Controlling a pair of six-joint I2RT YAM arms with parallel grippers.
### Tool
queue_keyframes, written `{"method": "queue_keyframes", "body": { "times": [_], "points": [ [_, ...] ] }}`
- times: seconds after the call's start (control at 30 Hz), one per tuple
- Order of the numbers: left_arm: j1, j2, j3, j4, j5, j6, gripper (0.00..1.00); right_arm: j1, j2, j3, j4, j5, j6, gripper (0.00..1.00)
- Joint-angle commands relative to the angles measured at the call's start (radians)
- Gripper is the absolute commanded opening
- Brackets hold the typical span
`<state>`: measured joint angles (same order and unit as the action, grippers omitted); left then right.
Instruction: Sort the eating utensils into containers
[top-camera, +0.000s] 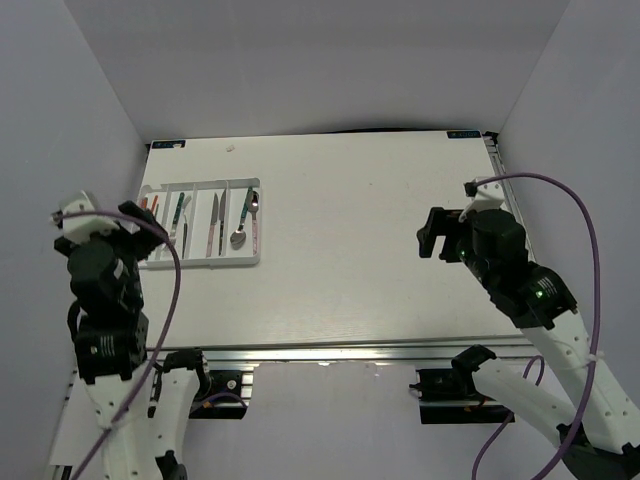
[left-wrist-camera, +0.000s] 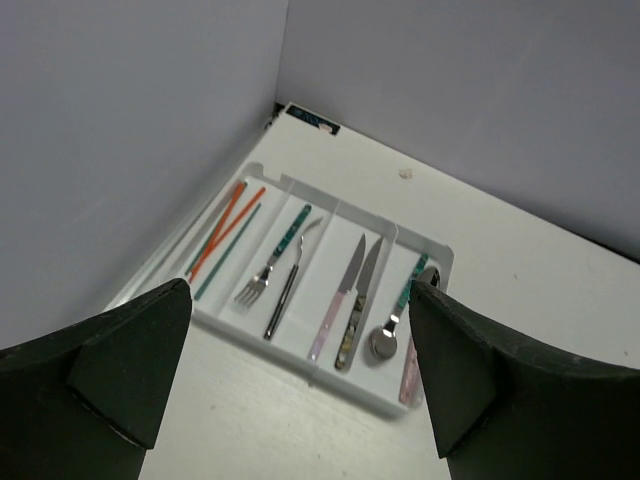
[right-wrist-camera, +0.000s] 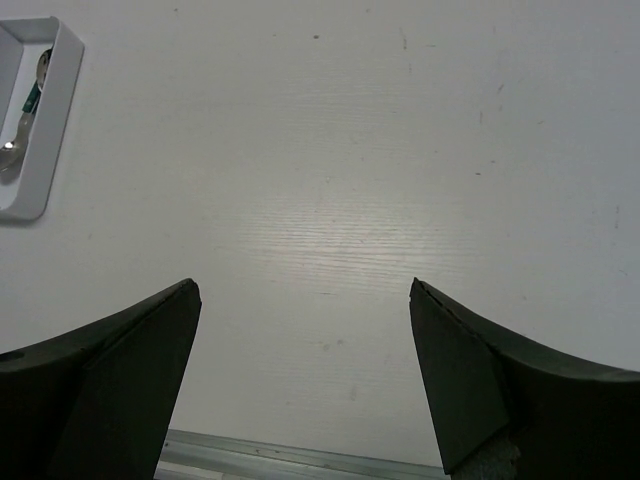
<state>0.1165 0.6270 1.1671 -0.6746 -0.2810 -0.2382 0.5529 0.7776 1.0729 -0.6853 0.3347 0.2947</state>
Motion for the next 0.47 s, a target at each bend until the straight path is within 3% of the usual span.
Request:
{"method": "queue_keyframes", "body": {
  "times": [0.0,0.1,0.17,0.27,0.43],
  "points": [
    [0.003,-0.152,-0.110,-0.125,0.075,-0.033,0.98,0.007,-0.050,0.001,-0.040,0.081,-0.037,0.89],
    [-0.024,-0.219,-0.203,-0.128,0.048,-0.038,0.98,0.007,-0.078,-0.016,-0.057,0.075,-0.029,0.89],
    [-0.026,-0.220,-0.231,-0.135,0.101,-0.045,0.98,0.005,-0.106,-0.049,-0.048,0.046,-0.025,0.89],
    [-0.026,-0.239,-0.242,-0.125,0.163,-0.064,0.98,0.005,-0.144,-0.100,-0.001,0.009,-0.002,0.89],
    [-0.035,-0.237,-0.241,-0.122,0.134,-0.069,0.98,0.007,-0.135,-0.182,0.041,-0.028,0.020,0.90]
  ]
}}
